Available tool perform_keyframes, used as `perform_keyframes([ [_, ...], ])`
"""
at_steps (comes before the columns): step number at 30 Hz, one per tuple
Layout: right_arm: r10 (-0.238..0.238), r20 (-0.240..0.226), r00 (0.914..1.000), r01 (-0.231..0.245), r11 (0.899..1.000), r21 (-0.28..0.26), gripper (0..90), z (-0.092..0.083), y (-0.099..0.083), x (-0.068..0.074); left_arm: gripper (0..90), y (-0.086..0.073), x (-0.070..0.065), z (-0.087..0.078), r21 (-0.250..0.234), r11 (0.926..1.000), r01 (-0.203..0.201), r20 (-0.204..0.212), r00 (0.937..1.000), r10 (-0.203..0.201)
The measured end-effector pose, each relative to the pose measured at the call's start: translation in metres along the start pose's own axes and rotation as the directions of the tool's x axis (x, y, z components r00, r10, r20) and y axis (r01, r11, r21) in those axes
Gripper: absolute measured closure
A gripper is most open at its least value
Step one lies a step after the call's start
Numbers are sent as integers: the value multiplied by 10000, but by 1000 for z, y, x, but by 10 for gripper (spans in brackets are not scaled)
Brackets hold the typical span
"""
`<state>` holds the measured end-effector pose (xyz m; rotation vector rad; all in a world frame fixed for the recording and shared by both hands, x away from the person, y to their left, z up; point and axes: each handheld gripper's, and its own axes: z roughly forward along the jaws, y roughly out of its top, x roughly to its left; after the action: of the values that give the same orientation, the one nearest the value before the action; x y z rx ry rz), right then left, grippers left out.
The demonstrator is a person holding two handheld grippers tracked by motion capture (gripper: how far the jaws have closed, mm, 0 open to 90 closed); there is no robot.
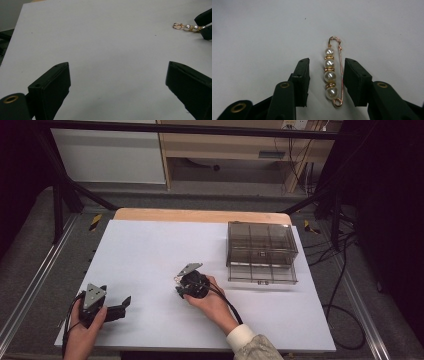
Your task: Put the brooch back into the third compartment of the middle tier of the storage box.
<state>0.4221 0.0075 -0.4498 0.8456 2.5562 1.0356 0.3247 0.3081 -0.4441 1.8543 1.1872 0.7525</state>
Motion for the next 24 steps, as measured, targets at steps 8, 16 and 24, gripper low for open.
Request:
perform_keyframes([
  [8, 20, -129, 9999, -20, 10000, 8, 775, -1, 0, 1, 57, -1, 1, 1, 84, 10000, -26, 16, 10000, 26],
  [16, 288, -316, 9991, -295, 9993, -245, 806, -4, -2, -3, 57, 0, 1, 2, 28, 10000, 51, -88, 9999, -50],
  [24, 416, -250, 9988, -435, 9958, -800, 807, -29, -3, -6, 57, 0, 4, -1, -72, 9996, 257, -89, 9996, -258],
])
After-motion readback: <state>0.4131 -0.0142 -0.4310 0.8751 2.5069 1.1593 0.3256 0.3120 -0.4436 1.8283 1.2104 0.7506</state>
